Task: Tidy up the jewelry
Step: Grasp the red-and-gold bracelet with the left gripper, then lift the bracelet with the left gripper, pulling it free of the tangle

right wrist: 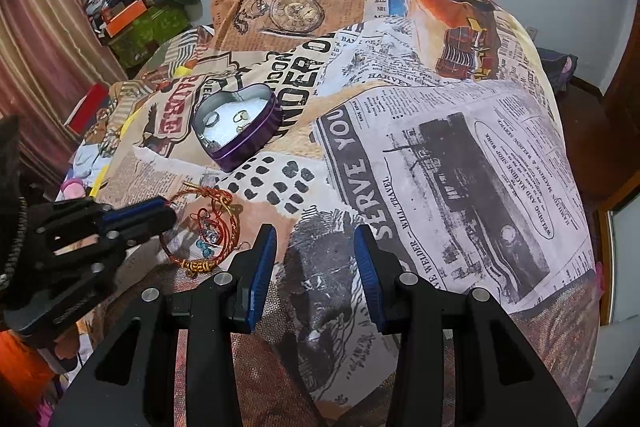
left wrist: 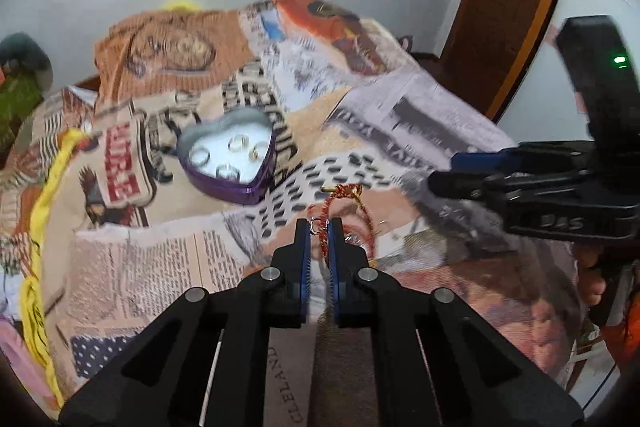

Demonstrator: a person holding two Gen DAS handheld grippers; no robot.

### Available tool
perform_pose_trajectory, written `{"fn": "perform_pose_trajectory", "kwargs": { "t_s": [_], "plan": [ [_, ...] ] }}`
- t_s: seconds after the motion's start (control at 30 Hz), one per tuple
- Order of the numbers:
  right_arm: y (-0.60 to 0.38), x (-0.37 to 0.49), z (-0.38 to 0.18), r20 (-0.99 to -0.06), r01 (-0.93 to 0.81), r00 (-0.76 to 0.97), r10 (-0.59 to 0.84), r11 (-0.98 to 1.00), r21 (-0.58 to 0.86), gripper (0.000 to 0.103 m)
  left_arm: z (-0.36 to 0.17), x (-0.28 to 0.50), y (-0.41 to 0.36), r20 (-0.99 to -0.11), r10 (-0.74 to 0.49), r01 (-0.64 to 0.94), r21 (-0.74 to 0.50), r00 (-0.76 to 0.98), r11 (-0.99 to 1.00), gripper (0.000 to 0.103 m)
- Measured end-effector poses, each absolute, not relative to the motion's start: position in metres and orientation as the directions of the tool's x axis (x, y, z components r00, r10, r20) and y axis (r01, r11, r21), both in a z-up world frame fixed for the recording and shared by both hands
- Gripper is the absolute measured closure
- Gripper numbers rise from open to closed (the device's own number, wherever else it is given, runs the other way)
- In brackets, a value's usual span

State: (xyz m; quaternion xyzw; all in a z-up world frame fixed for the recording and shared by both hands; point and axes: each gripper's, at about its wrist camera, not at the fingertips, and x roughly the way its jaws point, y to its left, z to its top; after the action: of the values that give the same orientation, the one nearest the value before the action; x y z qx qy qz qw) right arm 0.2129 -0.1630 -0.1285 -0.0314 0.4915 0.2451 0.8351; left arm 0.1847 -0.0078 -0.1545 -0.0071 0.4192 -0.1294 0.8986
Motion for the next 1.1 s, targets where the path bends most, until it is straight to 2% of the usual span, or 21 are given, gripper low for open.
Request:
{"fn": "perform_pose_trajectory", "kwargs": {
  "t_s": [0.17,0.53,0.97,1.1],
  "plan": [
    [-0.159,0.21,-0.126,-0.834,-0.45,0.399,0.381,0.874,0.184,0.066,-0.135,0.175,-0.006,-0.714,-0.253,0.24,-0.122,0.653,0.963,0.096],
    [-0.146,0.206,-0.123,-0.833,-0.476,0.396,0.387,0.862,0.174,0.066,-0.13,0.158,0.012,-0.693,-0.385,0.283,-0.264,0.609,0.922,0.096],
    [-0.16,0.2,-0.117,-0.83,-0.461,0.425,0.36,0.876,0.144,0.066,-0.147,0.15,-0.047,-0.729,-0.449,0.403,-0.256,0.516,0.879,0.096],
    [-0.172,0.2,-0.115,-0.83,-0.44,0.431,0.354,0.886,0.149,0.066,-0.158,0.148,-0.061,-0.76,-0.397,0.403,-0.194,0.515,0.894,0.096]
  ]
}}
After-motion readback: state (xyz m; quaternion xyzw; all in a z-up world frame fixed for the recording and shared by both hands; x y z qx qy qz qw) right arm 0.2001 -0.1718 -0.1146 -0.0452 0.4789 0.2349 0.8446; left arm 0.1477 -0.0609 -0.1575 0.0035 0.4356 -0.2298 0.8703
